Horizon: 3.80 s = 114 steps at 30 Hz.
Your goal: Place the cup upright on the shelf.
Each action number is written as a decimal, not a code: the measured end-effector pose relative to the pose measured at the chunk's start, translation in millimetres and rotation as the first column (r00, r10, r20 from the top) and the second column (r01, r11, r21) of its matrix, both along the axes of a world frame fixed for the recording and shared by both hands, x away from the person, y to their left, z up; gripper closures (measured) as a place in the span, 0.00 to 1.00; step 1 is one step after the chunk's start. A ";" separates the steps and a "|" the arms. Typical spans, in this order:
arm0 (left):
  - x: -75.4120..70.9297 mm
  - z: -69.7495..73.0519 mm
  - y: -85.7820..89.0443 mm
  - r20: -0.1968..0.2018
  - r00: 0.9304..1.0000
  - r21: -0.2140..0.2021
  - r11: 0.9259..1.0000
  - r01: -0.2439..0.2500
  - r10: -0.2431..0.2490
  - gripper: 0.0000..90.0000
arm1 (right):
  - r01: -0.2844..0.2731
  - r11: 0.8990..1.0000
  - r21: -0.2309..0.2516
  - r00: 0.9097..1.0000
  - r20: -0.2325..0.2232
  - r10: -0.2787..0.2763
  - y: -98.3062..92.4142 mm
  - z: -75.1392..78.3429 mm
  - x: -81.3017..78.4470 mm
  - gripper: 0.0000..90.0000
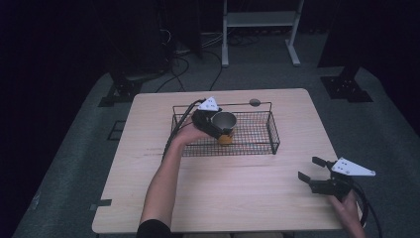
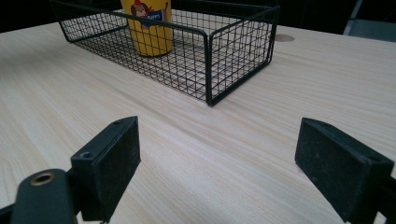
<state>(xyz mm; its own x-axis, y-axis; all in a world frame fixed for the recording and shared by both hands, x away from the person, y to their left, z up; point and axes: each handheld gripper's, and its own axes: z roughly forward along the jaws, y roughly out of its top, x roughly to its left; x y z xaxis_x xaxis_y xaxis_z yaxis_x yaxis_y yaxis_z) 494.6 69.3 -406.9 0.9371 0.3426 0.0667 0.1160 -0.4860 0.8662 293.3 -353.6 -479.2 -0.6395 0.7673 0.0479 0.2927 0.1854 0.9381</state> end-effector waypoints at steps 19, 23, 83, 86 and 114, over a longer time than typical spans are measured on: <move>-18.2 21.4 1.6 0.074 0.997 -0.066 0.998 0.011 -0.006 0.01 | 0.002 1.000 0.006 1.000 0.000 -0.002 -0.8 0.0 -0.6 0.15; -24.4 26.5 6.8 0.083 0.997 -0.084 0.996 0.005 0.002 0.01 | 0.010 1.000 0.003 1.000 -0.001 -0.010 -0.5 -0.1 -0.4 0.15; -103.1 23.8 38.2 0.128 0.991 -0.181 0.983 -0.003 0.026 0.01 | 0.020 1.000 0.002 1.000 -0.006 -0.020 -0.3 -0.1 -0.2 0.15; -107.2 20.6 42.1 0.129 0.991 -0.185 0.983 -0.009 0.034 0.01 | 0.021 1.000 0.002 1.000 -0.006 -0.021 -0.4 -0.1 0.0 0.15; -140.7 0.3 62.0 0.119 0.991 -0.190 0.981 -0.030 0.053 0.01 | 0.027 1.000 0.006 1.000 -0.009 -0.027 -1.0 -0.2 0.3 0.15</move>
<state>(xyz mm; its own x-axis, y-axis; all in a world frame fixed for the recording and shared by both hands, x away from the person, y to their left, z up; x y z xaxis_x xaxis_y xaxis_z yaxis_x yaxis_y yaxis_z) 353.9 131.2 -406.6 0.9103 0.3985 0.1118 0.0192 -0.3105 0.9504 293.6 -354.6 -479.4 -0.6184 0.7837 0.0582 0.3057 0.1717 0.9365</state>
